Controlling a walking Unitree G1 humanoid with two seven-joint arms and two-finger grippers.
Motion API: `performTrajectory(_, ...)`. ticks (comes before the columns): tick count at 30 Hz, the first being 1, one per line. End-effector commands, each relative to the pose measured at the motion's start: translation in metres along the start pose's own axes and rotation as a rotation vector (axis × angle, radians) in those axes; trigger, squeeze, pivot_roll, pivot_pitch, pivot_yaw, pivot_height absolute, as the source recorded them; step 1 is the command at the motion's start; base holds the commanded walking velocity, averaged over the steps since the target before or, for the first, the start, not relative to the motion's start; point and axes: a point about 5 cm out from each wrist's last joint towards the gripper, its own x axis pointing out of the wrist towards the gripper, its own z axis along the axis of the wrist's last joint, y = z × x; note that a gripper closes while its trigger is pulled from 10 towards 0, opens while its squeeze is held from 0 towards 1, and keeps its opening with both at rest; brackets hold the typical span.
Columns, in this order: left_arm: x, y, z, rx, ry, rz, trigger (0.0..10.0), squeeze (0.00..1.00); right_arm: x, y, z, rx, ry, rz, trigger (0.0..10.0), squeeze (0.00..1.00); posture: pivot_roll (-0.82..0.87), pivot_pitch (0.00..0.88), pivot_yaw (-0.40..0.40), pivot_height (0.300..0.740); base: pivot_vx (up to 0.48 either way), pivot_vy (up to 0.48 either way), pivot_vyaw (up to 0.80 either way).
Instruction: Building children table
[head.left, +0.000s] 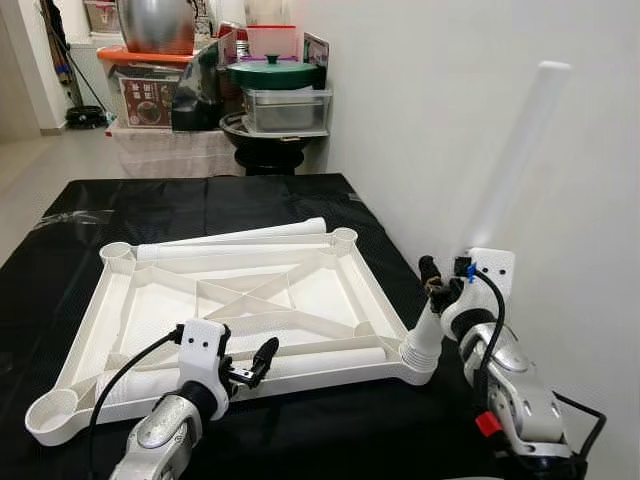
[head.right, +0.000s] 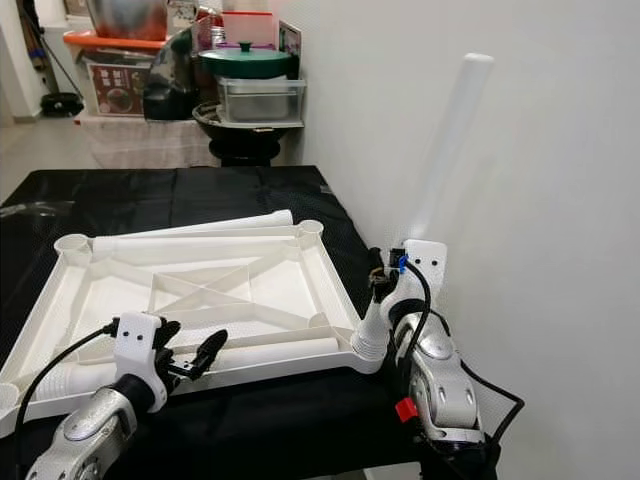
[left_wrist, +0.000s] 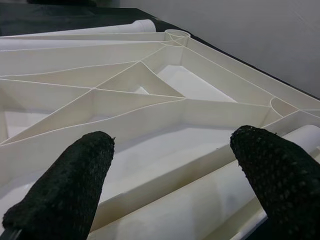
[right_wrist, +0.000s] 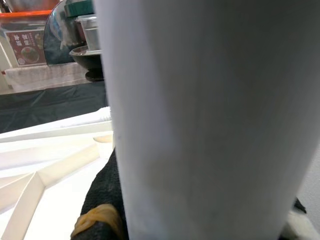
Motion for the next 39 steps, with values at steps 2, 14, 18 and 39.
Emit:
performTrajectory(2,0.0,0.001,-0.004,0.009,0.017,-0.002,10.0,0.0,-0.007,-0.014,-0.046,0.012,0.218,-0.061,10.0,0.0,0.0,0.0,-0.044,0.74,0.0,0.0,0.0)
performTrajectory(14,0.0,0.001,-0.005,0.009,0.018,-0.005,10.0,0.0,-0.003,-0.031,-0.052,0.042,0.242,-0.107,10.0,0.0,0.0,0.0,-0.043,0.74,0.0,0.0,0.0)
performTrajectory(18,0.0,0.001,-0.005,0.01,0.019,-0.006,10.0,0.0,-0.002,-0.03,-0.054,0.04,0.245,-0.101,10.0,0.0,0.0,0.0,-0.043,0.74,0.0,0.0,0.0)
performTrajectory(39,-0.001,0.003,-0.006,0.014,0.024,-0.005,10.0,0.0,-0.002,-0.052,-0.065,0.039,0.279,-0.149,10.0,0.0,0.01,0.0,-0.039,0.74,0.0,0.0,0.0)
